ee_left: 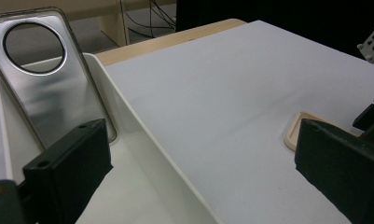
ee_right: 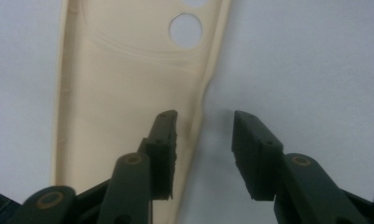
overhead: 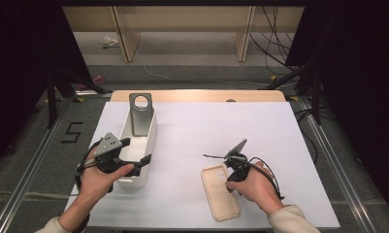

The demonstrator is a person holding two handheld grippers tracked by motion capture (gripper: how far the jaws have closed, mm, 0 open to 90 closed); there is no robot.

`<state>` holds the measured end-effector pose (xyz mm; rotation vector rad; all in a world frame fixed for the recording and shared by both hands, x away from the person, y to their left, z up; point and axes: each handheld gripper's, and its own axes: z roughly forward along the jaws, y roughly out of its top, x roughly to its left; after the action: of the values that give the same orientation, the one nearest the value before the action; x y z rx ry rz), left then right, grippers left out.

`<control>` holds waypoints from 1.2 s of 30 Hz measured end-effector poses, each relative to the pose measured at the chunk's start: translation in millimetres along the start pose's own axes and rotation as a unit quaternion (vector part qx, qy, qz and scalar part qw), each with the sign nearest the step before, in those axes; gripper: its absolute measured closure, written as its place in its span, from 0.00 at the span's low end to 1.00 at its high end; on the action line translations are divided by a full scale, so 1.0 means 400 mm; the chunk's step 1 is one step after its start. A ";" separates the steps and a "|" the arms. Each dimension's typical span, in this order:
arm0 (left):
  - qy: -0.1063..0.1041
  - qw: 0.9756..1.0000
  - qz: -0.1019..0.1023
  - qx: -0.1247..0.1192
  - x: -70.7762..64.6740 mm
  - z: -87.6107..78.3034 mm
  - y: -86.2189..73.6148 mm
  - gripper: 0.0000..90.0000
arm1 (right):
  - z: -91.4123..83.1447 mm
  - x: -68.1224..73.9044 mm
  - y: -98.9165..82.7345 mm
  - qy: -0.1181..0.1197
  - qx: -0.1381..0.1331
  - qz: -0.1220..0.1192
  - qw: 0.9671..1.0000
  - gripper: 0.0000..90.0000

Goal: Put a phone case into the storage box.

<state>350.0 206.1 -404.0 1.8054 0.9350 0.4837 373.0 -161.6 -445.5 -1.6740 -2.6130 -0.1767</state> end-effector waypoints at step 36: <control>-0.004 1.000 0.004 0.000 -0.003 0.001 0.001 0.04 | 0.015 0.009 0.020 -0.013 0.021 0.020 0.999 0.79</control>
<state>349.6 205.0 -403.8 1.8111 0.9228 0.4803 378.8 -154.6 -450.6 -1.7265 -2.5796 -0.0981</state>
